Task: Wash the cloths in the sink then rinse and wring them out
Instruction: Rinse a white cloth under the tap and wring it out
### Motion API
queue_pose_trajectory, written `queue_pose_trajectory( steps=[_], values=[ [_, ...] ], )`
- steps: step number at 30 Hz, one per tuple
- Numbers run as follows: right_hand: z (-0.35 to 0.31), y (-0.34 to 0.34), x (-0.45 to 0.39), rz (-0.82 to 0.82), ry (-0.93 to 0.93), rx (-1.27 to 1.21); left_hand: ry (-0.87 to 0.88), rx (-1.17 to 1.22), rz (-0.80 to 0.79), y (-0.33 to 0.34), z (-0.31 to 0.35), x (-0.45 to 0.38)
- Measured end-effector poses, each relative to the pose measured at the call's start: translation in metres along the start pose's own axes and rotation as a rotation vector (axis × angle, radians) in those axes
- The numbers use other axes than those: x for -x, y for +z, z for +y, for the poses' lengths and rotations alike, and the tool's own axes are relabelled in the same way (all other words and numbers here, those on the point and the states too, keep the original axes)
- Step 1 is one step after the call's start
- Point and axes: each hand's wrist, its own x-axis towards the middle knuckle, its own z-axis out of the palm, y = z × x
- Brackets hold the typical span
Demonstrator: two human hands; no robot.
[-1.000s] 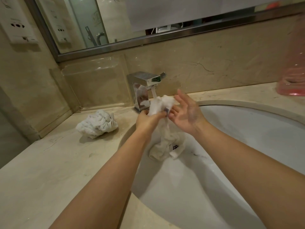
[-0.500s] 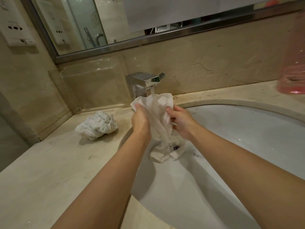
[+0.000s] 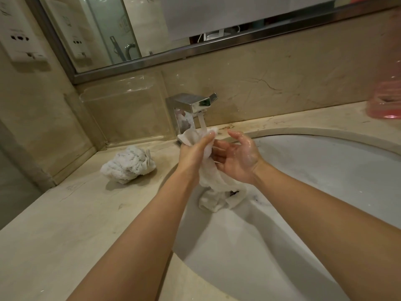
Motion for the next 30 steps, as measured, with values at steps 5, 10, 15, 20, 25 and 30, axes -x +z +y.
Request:
queue_pose_trajectory(
  steps=[5, 10, 15, 20, 25, 30],
  values=[
    [-0.003, -0.002, 0.001, -0.029, 0.016, 0.069, -0.135, -0.047, 0.211, -0.004, 0.003, -0.001],
    [0.002, 0.004, -0.001, 0.043, -0.089, 0.366, -0.173, 0.001, 0.294, -0.009, 0.002, -0.007],
    [0.008, 0.019, -0.008, 0.286, -0.214, 0.603, -0.17, 0.116, 0.238, -0.009, 0.001, -0.006],
    [0.017, 0.018, -0.007, 0.213, -0.1, 0.655, -0.035, 0.225, 0.039, 0.001, 0.007, 0.004],
    [0.024, 0.021, -0.008, 0.411, -0.252, 0.688, 0.029, 0.143, 0.02, 0.002, 0.006, 0.004],
    [0.012, 0.014, -0.007, 0.525, -0.362, 0.526, -0.075, -0.183, -0.269, 0.003, -0.005, 0.006]
  ],
)
